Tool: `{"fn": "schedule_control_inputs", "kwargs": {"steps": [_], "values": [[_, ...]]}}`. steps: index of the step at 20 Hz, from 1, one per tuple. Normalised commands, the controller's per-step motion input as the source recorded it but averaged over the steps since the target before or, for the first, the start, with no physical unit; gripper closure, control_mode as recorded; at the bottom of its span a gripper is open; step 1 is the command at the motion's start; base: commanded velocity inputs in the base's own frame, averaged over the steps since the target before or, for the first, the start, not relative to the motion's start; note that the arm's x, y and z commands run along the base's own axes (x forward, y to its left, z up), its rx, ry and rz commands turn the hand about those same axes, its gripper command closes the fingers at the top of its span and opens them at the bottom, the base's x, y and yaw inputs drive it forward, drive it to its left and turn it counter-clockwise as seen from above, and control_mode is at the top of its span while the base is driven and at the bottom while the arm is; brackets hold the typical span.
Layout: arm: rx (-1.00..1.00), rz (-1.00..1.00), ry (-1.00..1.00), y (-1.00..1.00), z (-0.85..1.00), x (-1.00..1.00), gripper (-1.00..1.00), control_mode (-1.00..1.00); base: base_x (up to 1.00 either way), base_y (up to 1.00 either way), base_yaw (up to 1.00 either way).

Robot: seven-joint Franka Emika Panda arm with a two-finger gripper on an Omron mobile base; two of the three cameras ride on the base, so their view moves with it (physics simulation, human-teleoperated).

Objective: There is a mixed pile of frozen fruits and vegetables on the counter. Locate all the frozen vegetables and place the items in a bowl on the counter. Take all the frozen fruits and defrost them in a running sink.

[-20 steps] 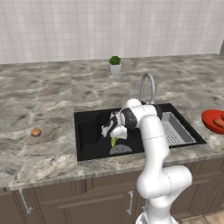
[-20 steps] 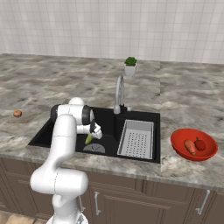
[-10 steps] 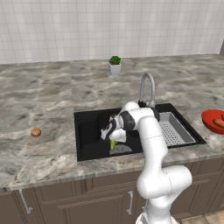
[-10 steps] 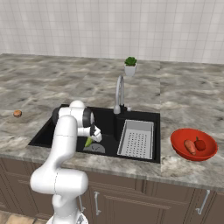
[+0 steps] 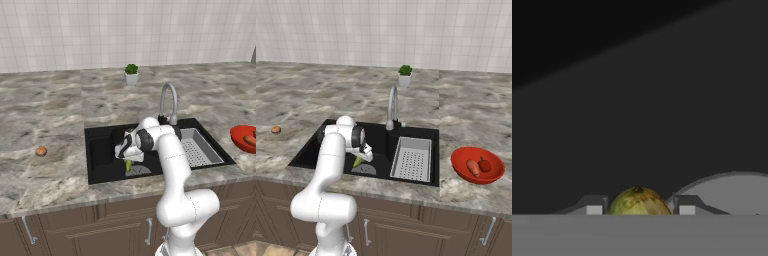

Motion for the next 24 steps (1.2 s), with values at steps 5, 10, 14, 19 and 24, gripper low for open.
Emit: {"fn": "schedule_control_inputs", "kwargs": {"steps": [5,10,14,19,24], "values": [[0.00,0.00,0.01,-0.02,-0.02,0.00,-1.00,-1.00,0.00,0.00,0.00],[0.00,0.00,0.01,0.00,0.00,0.00,-1.00,-1.00,0.00,0.00,0.00],[-0.02,-0.01,0.04,0.00,0.11,-0.02,-1.00,-1.00,0.00,0.00,0.00],[0.00,0.03,0.00,0.03,0.50,-0.28,-1.00,-1.00,0.00,0.00,0.00],[0.00,0.04,-0.02,0.07,0.64,-0.28,-1.00,-1.00,0.00,0.00,0.00]]}}
